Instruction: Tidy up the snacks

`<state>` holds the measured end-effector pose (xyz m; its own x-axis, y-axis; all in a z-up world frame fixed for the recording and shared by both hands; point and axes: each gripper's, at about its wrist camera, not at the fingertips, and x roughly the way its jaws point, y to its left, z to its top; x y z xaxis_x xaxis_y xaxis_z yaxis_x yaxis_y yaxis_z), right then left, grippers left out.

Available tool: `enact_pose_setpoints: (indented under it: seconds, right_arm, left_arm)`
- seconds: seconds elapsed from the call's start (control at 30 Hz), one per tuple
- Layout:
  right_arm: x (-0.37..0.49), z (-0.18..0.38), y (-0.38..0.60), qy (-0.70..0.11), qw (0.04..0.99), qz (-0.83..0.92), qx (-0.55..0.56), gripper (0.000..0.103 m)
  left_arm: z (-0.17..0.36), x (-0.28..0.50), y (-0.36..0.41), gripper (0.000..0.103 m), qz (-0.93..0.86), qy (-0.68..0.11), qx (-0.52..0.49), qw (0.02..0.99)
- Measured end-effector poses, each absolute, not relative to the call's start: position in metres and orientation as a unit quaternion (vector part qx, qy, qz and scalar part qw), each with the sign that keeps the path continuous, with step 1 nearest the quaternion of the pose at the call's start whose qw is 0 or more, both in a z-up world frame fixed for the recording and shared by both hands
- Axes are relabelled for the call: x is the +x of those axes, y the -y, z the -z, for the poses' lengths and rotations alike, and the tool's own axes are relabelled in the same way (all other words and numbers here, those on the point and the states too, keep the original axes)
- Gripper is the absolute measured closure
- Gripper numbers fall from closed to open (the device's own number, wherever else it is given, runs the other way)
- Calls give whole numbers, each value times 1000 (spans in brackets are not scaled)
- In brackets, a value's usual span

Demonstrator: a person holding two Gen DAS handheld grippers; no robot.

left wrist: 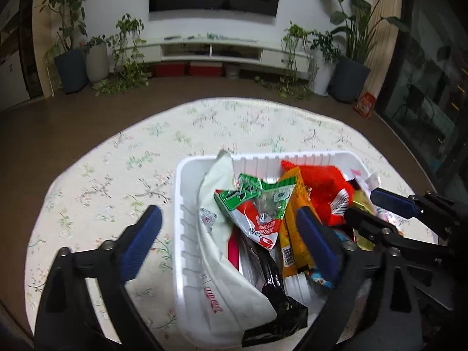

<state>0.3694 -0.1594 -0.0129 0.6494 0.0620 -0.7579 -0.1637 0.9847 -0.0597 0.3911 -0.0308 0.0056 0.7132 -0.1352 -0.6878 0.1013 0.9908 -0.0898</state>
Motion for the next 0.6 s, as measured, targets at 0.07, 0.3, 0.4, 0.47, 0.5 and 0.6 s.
enact_pose_setpoints:
  seconds: [0.07, 0.3, 0.4, 0.47, 0.5, 0.6]
  right_arm:
    - [367, 11, 162, -413, 907, -59, -58, 52]
    - [344, -9, 170, -391, 918, -51, -43, 33]
    - [323, -21, 183, -369, 928, -43, -17, 23]
    - [305, -28, 193, -354, 934, -40, 8, 15]
    - [293, -30, 198, -347, 937, -38, 21, 13]
    - [260, -34, 205, -334, 941, -43, 45, 9]
  left_arm:
    - [-15, 383, 29, 3, 61, -359, -26, 931]
    - [-44, 335, 16, 0, 43, -322, -32, 945]
    - [-55, 301, 8, 0, 57, -279, -55, 957]
    - [-59, 276, 6, 0, 69, -266, -64, 959]
    - [-61, 262, 6, 0, 80, -260, -74, 959]
    - [-59, 232, 14, 0, 103, -305, -76, 944]
